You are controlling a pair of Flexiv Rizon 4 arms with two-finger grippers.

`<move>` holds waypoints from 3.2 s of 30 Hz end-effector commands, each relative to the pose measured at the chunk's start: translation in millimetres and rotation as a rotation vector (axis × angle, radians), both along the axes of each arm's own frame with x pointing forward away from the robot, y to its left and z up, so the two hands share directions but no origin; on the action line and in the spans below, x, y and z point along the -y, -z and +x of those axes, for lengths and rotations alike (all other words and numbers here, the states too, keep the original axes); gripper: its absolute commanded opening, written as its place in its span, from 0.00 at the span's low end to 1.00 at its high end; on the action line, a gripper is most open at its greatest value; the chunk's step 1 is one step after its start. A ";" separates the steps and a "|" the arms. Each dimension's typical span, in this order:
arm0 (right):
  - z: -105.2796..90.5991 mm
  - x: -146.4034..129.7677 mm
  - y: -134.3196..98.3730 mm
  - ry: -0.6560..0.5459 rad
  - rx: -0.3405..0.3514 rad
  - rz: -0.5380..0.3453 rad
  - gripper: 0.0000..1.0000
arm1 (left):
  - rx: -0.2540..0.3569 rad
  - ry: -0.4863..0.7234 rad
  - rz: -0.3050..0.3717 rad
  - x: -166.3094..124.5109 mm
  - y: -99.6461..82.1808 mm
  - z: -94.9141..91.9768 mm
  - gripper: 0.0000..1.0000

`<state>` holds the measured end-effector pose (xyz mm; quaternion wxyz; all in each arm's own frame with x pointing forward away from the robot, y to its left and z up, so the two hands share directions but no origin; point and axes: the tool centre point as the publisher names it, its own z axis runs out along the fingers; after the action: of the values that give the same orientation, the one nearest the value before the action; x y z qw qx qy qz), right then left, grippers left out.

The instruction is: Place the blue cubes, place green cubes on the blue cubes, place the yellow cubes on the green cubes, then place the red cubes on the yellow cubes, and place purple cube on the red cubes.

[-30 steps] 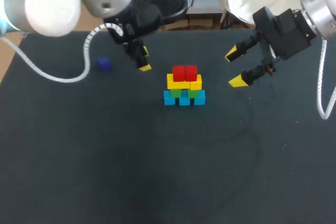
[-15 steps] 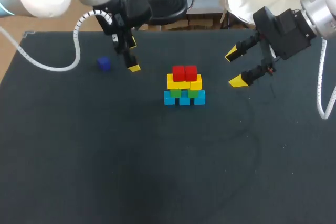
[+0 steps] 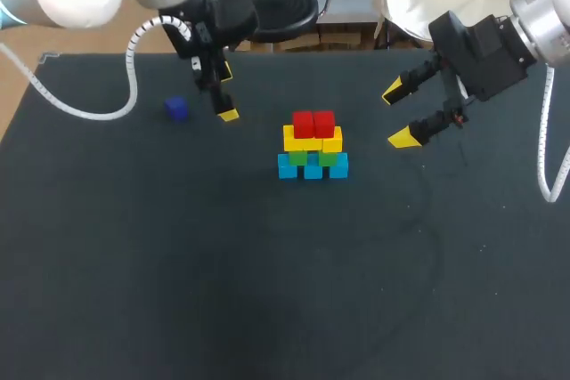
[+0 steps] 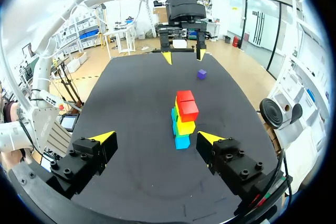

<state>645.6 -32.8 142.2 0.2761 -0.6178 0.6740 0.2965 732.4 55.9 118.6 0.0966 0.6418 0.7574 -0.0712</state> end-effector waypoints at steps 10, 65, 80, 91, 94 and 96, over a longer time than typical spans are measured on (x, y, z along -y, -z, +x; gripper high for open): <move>-0.4 0.3 0.2 0.000 0.001 0.002 1.00 | 0.175 -0.318 -0.024 -61.5 -11.4 82.7 1.00; -0.4 0.3 0.2 0.000 0.001 0.002 1.00 | 0.162 -0.493 -0.159 -158.0 55.3 66.1 1.00; -0.4 0.3 0.2 0.000 0.001 0.002 1.00 | 0.070 -0.302 -0.075 -112.3 53.8 71.0 1.00; -0.4 0.3 0.2 0.000 0.001 0.002 1.00 | 0.079 -0.312 -0.105 -109.3 54.7 73.6 1.00; -0.4 0.3 0.2 0.000 0.001 0.002 1.00 | 0.066 -0.328 -0.182 -98.9 59.6 76.9 1.00; -0.4 0.3 0.2 0.000 0.001 0.002 1.00 | 0.067 -0.338 -0.215 -93.1 60.0 76.7 1.00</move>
<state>645.6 -32.8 142.3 0.2761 -0.6178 0.6740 0.2965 808.1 148.4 67.6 0.1823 0.4963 0.8431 -0.0987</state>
